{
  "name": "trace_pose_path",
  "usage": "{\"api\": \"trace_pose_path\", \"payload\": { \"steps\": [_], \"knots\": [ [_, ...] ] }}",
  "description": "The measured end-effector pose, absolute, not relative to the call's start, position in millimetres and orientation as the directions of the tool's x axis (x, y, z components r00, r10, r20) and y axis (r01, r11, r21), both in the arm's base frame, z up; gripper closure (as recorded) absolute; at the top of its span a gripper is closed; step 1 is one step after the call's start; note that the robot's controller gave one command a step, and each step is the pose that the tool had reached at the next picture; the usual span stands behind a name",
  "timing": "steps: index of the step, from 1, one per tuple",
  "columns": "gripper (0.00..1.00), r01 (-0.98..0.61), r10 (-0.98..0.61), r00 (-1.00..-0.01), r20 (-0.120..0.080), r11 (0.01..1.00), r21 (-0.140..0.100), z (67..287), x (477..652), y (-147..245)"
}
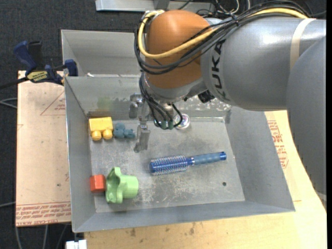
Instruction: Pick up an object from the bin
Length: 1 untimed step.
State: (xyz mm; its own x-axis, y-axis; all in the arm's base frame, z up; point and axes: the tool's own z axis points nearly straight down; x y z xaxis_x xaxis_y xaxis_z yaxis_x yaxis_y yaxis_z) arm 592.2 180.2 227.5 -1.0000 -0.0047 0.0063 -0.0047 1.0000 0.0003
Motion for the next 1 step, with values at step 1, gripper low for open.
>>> {"api": "trace_pose_path", "payload": {
  "steps": [1],
  "knots": [
    [0.0,-0.077,-0.077,-0.997,0.012,0.997,-0.001,114.4,501.9,182.1]
  ]
}}
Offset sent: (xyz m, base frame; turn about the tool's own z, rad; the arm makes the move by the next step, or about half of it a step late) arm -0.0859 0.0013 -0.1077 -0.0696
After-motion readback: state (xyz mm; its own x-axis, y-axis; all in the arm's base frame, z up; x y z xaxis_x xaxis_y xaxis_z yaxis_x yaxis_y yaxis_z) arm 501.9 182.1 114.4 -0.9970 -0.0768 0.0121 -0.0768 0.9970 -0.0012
